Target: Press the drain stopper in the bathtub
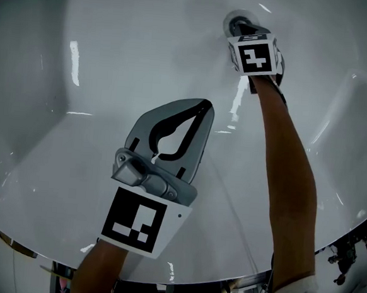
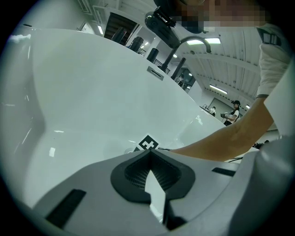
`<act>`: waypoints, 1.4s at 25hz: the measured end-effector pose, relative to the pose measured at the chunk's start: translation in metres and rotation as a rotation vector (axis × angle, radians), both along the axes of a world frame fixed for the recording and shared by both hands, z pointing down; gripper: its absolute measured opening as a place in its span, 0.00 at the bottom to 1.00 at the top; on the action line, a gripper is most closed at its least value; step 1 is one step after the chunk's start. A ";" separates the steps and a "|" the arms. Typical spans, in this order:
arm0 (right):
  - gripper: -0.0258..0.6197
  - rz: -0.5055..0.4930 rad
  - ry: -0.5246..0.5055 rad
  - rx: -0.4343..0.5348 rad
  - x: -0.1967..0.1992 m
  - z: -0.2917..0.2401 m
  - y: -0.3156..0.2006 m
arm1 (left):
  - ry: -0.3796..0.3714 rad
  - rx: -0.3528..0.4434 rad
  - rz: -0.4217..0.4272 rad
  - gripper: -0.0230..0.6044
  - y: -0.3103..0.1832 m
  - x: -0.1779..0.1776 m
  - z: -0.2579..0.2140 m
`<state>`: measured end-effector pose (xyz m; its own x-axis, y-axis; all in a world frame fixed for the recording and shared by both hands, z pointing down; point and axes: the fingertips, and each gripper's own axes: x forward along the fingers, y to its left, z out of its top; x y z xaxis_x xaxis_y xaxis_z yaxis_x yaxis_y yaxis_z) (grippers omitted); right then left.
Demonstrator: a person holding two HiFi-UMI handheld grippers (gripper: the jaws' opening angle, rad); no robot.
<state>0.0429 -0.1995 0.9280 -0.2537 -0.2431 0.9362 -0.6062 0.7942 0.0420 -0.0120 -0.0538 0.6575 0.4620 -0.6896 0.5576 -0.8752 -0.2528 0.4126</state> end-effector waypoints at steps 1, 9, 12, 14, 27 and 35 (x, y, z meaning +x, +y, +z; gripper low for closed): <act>0.07 0.011 0.011 -0.008 0.004 0.004 0.000 | 0.004 -0.004 0.001 0.05 0.000 0.001 0.003; 0.07 0.047 0.060 -0.043 0.013 0.025 0.006 | 0.029 -0.040 -0.001 0.05 0.001 0.006 0.023; 0.07 0.073 0.042 -0.053 0.010 0.023 0.005 | 0.027 -0.047 0.001 0.05 0.000 0.002 0.020; 0.07 0.099 0.019 -0.058 0.007 0.016 0.003 | 0.020 -0.045 0.000 0.05 0.000 -0.002 0.017; 0.07 0.171 -0.070 -0.057 0.019 -0.037 0.011 | 0.002 -0.005 -0.070 0.05 -0.017 -0.011 -0.030; 0.07 0.214 -0.233 -0.017 -0.001 -0.153 0.024 | 0.016 0.067 -0.119 0.05 -0.025 -0.014 -0.109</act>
